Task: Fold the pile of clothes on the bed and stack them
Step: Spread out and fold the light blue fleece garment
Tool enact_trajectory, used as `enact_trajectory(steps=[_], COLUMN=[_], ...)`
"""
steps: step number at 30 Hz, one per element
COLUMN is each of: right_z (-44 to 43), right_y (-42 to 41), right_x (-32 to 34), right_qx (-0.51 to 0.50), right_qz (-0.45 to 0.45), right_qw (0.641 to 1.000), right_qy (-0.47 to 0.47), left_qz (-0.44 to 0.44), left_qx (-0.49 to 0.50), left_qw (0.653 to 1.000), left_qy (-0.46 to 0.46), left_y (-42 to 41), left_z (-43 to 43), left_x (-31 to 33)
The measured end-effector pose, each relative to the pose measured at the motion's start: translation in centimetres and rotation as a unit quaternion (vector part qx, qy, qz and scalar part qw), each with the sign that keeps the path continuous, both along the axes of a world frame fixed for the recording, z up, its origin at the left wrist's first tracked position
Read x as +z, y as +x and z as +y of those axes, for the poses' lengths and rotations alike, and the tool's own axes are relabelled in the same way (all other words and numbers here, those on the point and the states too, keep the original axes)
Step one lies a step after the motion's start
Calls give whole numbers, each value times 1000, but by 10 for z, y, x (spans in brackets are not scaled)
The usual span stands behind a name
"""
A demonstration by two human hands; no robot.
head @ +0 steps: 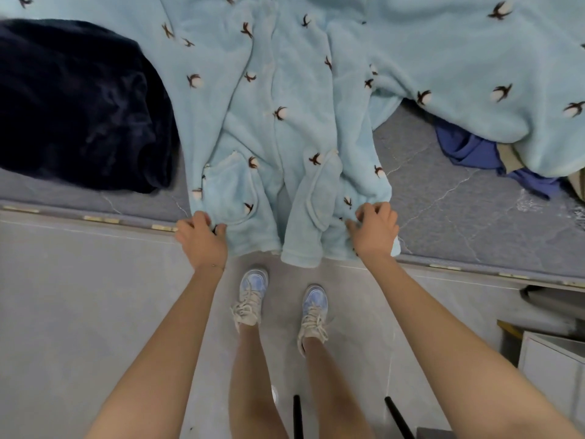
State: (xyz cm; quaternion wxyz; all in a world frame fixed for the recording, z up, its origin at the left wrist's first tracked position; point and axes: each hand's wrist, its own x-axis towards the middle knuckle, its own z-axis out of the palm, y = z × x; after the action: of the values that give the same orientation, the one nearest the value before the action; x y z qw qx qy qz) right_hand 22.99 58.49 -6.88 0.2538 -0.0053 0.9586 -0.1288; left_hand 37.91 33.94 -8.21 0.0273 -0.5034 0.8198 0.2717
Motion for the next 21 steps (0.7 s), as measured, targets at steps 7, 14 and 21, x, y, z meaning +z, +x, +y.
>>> enact_trajectory(steps=[7,14,21], right_z=[4,12,16], right_y=[15,20,16], right_x=[19,47,48], right_qx=[-166,-377,-287], right_qz=[21,34,7], right_qw=[959,872,920], right_qy=[-228,-309,-266], left_qz=[135,236,173], left_qx=[-9,151,119], left_qw=[989,956,964], left_qy=[55,88,162], left_y=[18,31,38], left_z=[-14,-24,-34], left_x=[15,59,64])
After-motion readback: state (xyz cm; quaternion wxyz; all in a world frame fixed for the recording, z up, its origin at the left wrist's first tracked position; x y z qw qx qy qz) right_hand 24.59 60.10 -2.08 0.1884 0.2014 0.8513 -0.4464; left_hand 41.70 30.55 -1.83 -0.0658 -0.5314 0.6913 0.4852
